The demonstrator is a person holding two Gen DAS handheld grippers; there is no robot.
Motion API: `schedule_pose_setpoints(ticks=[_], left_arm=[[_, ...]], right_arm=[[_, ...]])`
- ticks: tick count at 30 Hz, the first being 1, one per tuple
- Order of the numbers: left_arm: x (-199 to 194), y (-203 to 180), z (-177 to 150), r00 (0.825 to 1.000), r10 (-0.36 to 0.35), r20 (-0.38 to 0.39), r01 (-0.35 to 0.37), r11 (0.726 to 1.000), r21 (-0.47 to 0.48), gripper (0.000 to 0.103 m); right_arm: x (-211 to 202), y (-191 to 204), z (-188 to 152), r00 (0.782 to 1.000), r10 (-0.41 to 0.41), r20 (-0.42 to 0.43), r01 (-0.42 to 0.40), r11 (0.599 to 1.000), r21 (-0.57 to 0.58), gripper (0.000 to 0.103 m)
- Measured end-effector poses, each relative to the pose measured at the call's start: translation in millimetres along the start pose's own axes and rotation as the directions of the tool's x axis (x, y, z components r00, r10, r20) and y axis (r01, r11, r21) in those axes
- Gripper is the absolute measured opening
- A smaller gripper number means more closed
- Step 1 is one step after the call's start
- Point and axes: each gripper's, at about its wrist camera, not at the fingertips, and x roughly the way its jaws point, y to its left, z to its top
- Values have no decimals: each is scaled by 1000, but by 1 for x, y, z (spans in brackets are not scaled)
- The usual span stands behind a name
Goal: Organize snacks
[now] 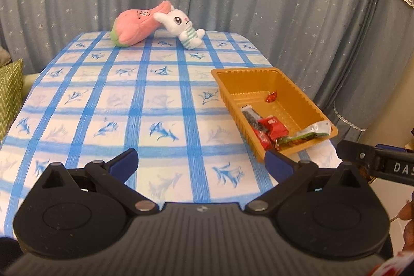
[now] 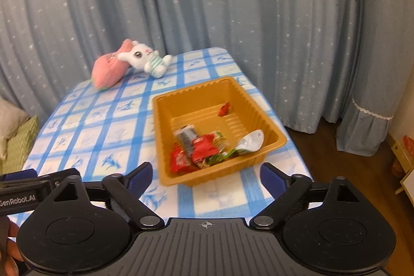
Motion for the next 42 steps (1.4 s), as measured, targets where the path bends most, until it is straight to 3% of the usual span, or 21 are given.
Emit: schedule_pose_setpoints(ticks=[17,25,42], left_arm=[[-70,-1,-29,1000,22,-4,-22,1000,-8,103],[-100,-6,-33,999,32,34,-32,999,-5,103],[-116,-8,-36,997,32,66,-33,999,12,103]], right_arm=[[-65,30,-25,999,-32,9,33,997,-68,93],[-89,33,-37,999,-32,10,33,996,-81,93],[-111,39,-41,999,-23,37,26,996,-82,93]])
